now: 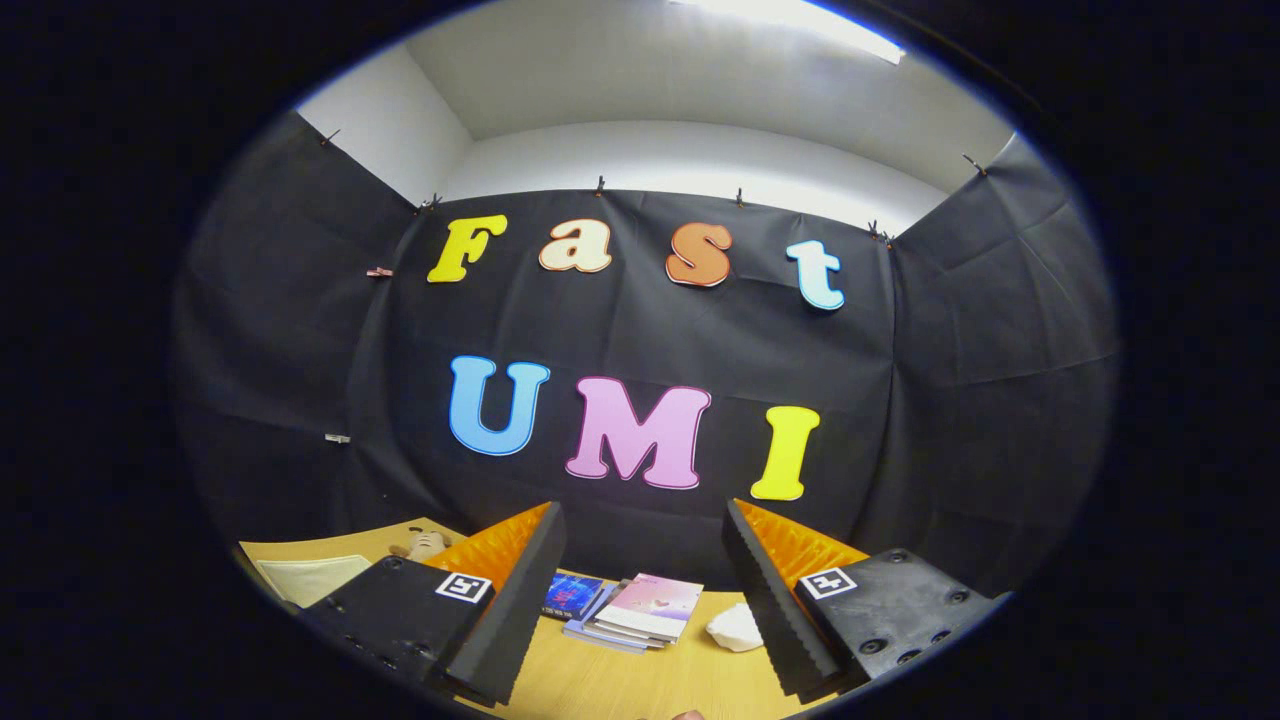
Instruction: Open the storage box then place both shoes into the box .Put the left shoe in first, then the right shoe, with the right side of both shoes facing outward in a uniform manner.
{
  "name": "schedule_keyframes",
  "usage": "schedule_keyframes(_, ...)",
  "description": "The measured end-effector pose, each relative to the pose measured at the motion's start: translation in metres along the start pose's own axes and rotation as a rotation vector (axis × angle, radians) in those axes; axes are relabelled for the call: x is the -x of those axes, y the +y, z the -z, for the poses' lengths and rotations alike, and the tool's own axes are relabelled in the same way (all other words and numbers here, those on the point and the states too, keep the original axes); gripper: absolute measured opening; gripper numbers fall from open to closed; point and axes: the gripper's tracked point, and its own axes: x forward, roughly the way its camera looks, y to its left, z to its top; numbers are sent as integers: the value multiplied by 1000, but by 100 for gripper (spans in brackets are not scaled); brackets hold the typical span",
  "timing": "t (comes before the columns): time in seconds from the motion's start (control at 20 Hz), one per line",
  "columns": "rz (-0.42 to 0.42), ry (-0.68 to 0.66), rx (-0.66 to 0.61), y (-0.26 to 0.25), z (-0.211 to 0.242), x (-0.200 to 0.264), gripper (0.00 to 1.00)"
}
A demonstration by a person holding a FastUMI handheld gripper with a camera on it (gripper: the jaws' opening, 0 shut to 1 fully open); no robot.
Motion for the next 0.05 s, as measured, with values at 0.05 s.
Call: schedule_keyframes(0.05, -11, 2, 2, -3, 3, -1, 96)
